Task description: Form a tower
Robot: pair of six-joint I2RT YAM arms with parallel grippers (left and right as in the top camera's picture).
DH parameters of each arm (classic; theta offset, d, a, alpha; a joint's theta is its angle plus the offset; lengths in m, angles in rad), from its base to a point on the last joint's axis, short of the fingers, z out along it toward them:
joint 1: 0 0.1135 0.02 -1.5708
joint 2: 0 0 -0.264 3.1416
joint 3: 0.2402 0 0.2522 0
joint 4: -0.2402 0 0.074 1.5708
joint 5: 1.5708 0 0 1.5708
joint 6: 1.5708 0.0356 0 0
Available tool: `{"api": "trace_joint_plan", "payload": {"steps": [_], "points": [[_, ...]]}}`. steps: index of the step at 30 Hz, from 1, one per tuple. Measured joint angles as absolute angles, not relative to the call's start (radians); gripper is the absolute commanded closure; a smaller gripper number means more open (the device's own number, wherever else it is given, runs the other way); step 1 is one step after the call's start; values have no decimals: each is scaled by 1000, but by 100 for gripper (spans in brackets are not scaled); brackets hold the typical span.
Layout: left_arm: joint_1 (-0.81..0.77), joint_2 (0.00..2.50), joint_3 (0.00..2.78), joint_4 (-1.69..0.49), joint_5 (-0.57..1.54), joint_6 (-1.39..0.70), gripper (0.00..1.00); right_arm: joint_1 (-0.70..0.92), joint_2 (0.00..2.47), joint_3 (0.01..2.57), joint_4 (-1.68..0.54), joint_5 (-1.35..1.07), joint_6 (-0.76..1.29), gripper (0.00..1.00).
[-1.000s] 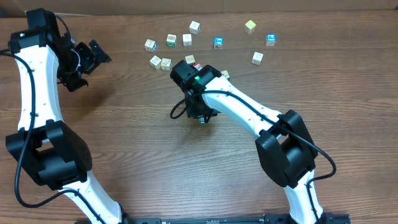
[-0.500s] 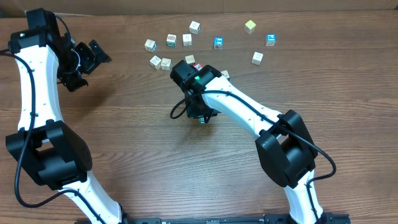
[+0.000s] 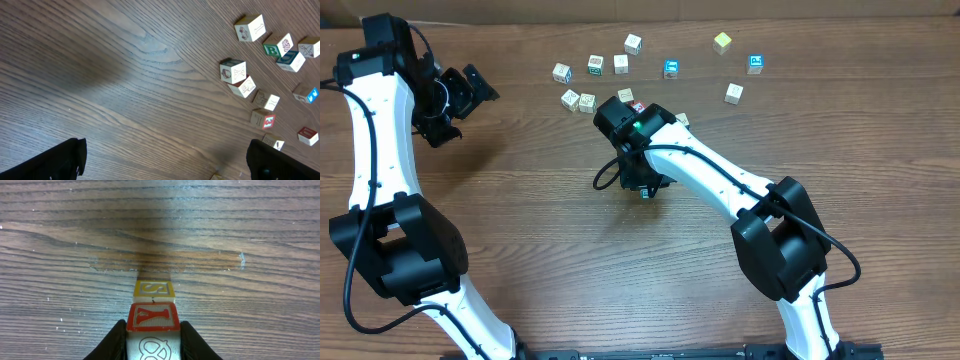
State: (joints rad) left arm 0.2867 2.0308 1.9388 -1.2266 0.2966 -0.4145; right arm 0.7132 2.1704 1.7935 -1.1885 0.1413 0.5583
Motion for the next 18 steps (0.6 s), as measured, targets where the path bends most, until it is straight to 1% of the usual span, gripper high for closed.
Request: {"api": "trace_joint_plan", "payload": {"steps": [18], "points": [[287, 2031, 1939, -1227, 297, -414, 1, 701, 2170, 1794, -1181, 138, 570, 72]]}}
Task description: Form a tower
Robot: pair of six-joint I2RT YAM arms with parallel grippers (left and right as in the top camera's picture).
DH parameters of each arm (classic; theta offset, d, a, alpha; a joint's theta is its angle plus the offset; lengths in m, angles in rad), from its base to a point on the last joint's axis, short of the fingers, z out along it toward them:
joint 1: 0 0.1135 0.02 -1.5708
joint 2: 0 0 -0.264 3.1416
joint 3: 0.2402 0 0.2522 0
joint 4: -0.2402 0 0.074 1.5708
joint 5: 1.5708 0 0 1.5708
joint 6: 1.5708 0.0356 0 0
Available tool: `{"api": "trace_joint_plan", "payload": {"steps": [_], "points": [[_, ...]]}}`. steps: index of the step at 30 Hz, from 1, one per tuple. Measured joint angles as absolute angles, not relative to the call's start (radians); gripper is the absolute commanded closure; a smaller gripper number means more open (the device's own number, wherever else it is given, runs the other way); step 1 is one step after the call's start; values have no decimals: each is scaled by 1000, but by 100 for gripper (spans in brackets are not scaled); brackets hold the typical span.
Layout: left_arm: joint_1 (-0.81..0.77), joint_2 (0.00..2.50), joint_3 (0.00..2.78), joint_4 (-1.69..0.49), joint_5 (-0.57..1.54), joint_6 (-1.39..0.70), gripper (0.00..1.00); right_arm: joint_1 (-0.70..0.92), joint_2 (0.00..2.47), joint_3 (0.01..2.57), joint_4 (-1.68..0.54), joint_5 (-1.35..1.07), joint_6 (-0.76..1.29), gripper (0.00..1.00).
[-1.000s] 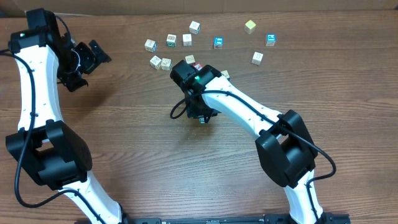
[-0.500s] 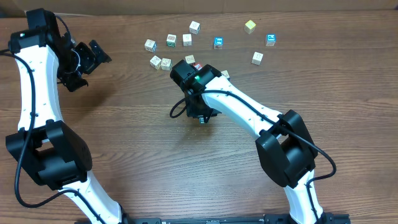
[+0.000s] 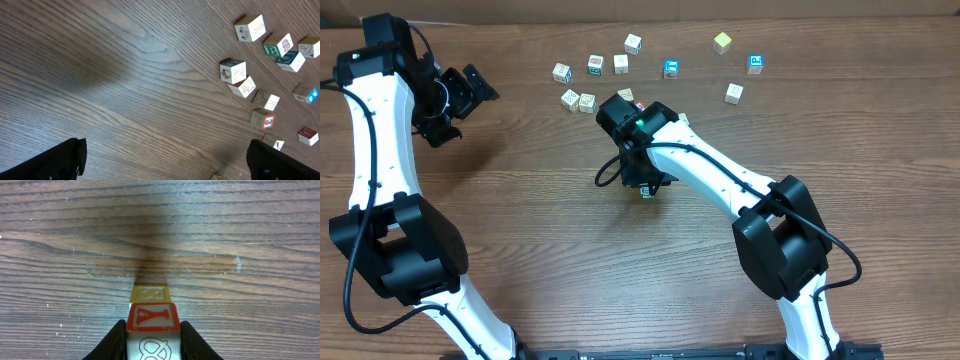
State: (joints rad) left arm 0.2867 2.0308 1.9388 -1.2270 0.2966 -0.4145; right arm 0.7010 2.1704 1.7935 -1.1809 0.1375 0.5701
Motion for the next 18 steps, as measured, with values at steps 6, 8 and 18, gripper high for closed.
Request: {"api": "trace_joint_plan", "payload": {"steps": [6, 8, 18], "points": [[287, 2031, 1939, -1227, 297, -414, 0, 701, 2170, 1794, -1182, 134, 573, 71], [287, 2031, 1939, -1227, 297, -414, 1, 701, 2170, 1794, -1182, 134, 573, 71], [287, 2031, 1939, -1227, 297, -414, 0, 701, 2170, 1794, -1181, 129, 575, 66]]}}
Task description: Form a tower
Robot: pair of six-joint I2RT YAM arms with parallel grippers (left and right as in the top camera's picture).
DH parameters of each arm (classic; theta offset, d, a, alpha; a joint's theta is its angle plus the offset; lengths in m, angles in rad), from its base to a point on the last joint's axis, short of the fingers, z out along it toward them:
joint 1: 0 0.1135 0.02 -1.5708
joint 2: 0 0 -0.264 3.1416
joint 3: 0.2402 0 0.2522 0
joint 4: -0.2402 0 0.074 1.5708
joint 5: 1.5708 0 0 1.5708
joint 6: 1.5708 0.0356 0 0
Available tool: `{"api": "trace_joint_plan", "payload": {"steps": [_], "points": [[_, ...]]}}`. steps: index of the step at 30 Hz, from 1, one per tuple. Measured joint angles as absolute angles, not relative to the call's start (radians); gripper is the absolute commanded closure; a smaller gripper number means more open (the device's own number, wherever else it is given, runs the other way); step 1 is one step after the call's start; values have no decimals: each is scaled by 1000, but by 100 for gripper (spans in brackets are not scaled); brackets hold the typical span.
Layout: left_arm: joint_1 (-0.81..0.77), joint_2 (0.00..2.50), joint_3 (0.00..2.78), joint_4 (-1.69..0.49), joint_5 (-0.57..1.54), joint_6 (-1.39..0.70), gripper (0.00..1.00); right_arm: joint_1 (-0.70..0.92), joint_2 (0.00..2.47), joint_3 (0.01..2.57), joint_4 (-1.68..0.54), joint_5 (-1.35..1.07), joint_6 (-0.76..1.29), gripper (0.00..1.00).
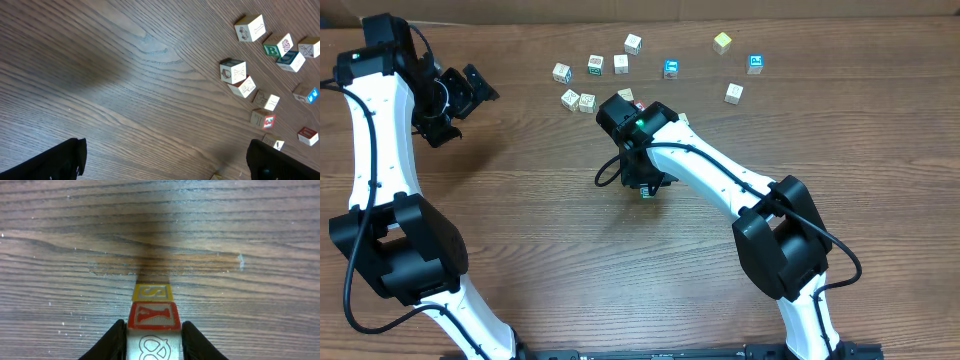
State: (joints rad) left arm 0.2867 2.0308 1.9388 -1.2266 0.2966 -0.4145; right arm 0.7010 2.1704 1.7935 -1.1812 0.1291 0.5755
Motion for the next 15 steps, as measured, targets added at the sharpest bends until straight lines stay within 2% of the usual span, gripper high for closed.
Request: {"api": "trace_joint_plan", "payload": {"steps": [7, 10, 15], "points": [[287, 2031, 1939, -1227, 297, -414, 1, 701, 2170, 1794, -1182, 126, 576, 65], [287, 2031, 1939, -1227, 297, -414, 0, 701, 2170, 1794, -1182, 126, 575, 57], [287, 2031, 1939, -1227, 297, -414, 1, 701, 2170, 1794, -1182, 119, 575, 55]]}}
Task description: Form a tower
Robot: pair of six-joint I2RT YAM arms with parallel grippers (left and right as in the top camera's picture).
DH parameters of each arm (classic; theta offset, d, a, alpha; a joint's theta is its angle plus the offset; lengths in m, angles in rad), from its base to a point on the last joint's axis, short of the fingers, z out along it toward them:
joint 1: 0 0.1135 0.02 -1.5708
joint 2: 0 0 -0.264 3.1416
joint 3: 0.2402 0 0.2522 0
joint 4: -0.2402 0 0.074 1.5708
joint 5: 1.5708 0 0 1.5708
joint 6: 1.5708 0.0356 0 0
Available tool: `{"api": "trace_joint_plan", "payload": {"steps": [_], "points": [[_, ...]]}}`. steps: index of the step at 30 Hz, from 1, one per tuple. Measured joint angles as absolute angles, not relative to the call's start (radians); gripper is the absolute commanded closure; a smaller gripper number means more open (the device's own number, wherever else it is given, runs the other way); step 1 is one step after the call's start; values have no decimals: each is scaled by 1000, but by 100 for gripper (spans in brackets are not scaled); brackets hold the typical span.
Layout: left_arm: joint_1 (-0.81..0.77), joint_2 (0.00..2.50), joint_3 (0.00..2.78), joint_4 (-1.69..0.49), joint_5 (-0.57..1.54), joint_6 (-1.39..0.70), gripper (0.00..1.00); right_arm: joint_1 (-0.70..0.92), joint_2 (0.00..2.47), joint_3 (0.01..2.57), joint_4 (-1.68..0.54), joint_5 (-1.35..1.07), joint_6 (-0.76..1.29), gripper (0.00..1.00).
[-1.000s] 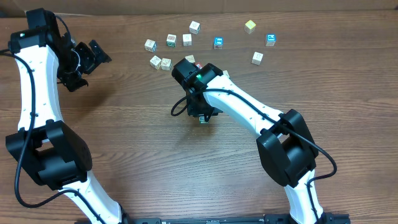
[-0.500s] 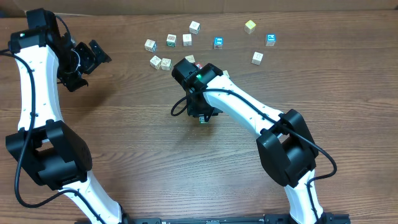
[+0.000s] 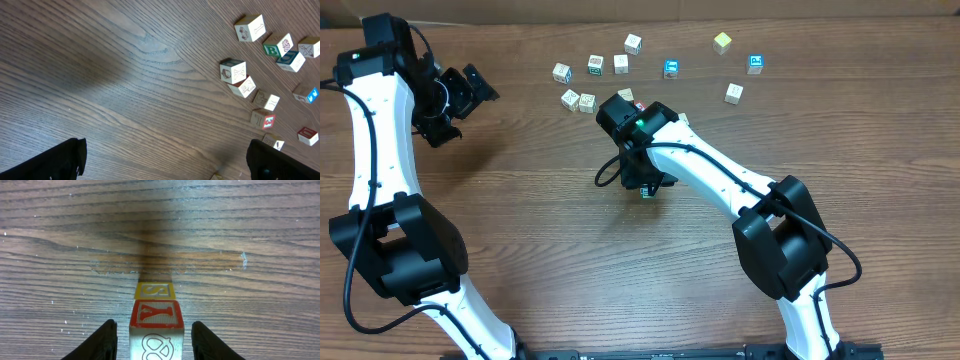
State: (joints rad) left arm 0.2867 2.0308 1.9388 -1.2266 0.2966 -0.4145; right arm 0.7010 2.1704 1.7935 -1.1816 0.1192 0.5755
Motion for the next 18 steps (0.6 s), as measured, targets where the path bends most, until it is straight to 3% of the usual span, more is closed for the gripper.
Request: {"api": "trace_joint_plan", "payload": {"steps": [10, 18], "points": [[287, 2031, 1939, -1227, 297, -414, 1, 701, 2170, 1794, -1182, 119, 575, 56], [287, 2031, 1939, -1227, 297, -414, 0, 701, 2170, 1794, -1182, 118, 572, 63]]}}
